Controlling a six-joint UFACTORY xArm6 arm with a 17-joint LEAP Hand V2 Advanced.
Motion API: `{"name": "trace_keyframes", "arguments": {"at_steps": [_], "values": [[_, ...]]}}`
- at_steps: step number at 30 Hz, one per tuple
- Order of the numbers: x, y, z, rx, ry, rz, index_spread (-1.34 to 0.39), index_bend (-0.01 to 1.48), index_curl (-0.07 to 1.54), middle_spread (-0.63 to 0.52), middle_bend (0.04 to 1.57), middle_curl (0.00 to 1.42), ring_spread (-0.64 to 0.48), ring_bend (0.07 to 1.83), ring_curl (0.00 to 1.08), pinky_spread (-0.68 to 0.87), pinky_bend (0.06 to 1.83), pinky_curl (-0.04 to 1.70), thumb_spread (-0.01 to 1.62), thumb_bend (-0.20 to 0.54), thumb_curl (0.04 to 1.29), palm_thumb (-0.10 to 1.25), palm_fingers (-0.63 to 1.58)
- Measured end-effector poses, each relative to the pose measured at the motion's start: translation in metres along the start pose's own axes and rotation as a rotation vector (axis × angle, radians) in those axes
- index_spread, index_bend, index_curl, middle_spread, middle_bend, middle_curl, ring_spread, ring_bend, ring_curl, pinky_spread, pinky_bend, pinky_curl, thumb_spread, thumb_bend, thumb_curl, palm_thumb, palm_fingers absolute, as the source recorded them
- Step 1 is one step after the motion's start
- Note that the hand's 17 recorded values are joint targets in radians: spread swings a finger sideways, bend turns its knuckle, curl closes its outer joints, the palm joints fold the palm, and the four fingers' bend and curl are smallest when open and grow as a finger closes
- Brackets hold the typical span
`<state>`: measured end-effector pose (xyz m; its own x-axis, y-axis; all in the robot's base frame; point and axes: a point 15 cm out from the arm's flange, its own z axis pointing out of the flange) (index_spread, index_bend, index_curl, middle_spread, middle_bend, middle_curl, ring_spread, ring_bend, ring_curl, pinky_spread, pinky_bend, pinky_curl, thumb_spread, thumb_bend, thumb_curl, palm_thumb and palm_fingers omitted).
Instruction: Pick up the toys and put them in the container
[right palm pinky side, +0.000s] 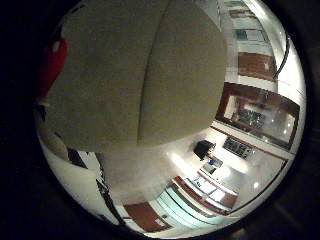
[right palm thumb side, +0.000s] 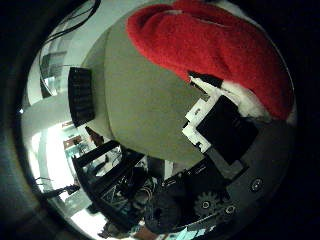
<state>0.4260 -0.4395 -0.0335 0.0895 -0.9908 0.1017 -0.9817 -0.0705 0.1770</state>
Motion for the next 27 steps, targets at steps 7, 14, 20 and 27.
{"name": "trace_keyframes", "arguments": {"at_steps": [7, 14, 20, 27], "values": [[-0.044, -0.013, -0.088, 0.031, -0.066, -0.073, -0.46, 0.81, 0.73, -0.51, 0.59, 0.87, -0.47, 0.84, 0.58, -0.48, 0.79, 0.03, 1.03, -0.015, 0.46, 1.08, 0.69], [-0.101, -0.034, -0.181, 0.079, -0.027, -0.176, -0.46, 0.85, 0.75, -0.52, 0.61, 0.95, -0.47, 0.87, 0.66, -0.44, 0.85, -0.01, 1.02, -0.015, 0.48, 1.08, 0.64], [-0.178, -0.057, -0.255, 0.144, -0.01, -0.279, -0.46, 0.88, 0.76, -0.52, 0.62, 0.99, -0.47, 0.86, 0.7, -0.43, 0.88, -0.01, 1.02, -0.015, 0.48, 1.08, 0.61], [-0.278, -0.082, -0.315, 0.199, 0.013, -0.373, -0.45, 0.9, 0.76, -0.53, 0.64, 1.01, -0.47, 0.86, 0.73, -0.43, 0.88, -0.01, 1.02, -0.015, 0.49, 1.08, 0.6]]}}
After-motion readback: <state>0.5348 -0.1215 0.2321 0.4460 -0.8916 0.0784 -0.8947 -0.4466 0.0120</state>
